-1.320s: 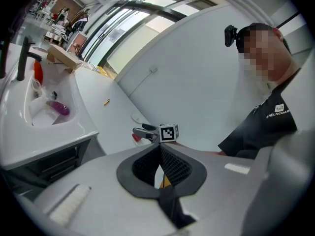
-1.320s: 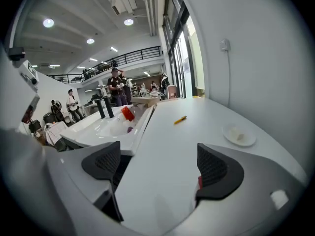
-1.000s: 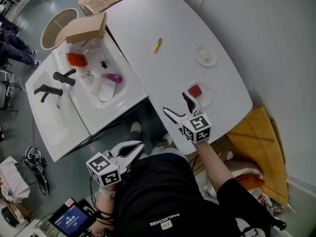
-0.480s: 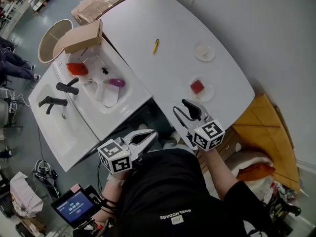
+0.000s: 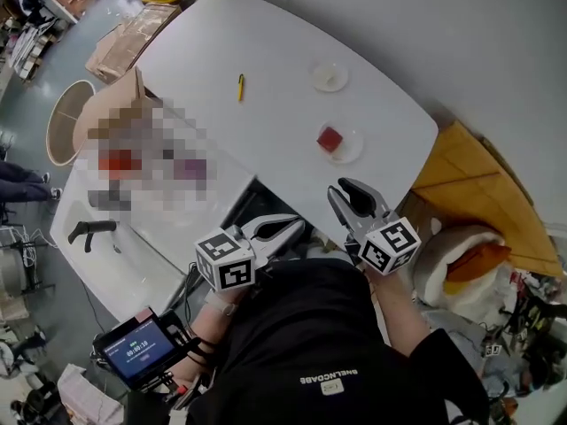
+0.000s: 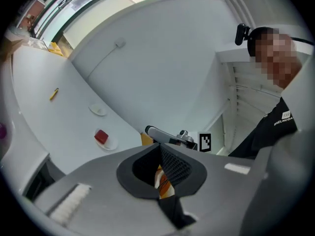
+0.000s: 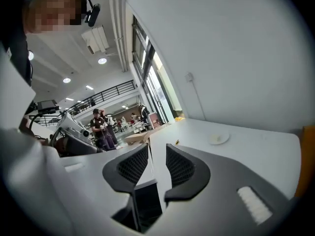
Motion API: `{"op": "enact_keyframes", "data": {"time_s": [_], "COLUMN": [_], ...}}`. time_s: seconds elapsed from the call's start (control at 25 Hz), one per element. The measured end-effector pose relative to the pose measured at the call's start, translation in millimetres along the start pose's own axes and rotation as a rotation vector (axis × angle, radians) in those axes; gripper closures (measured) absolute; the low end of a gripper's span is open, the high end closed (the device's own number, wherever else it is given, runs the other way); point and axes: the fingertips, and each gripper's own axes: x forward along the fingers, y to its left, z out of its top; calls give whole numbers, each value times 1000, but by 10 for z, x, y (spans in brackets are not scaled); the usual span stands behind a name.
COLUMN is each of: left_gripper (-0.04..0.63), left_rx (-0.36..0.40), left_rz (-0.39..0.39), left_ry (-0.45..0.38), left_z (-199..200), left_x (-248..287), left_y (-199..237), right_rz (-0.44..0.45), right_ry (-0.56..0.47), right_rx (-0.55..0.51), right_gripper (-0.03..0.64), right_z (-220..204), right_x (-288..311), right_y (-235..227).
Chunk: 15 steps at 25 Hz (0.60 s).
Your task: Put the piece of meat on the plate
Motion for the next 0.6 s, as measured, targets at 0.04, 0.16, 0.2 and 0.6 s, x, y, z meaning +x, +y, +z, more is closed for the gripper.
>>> {"op": "enact_keyframes", "data": {"time_s": [0.04, 0.16, 0.2, 0.6], "left_gripper": [575, 575, 575, 575], "left_rx": [7, 32, 41, 136], "left_rz": [-17, -69, -88, -250], "left_ry": [18, 70, 87, 233], "left_z": [-9, -25, -30, -136], "left_x": [61, 250, 307, 754], "left_y": [-47, -175, -185, -385], "right_rz": [-21, -85, -107, -304], "right_ry": [-14, -54, -67, -188], "right_rx": [6, 26, 37, 114], "right_gripper": [499, 505, 506, 514], "right_z": [27, 94, 94, 12], "right_x": [-99, -365, -418, -1105], "right_y": [-18, -82, -110, -213]}}
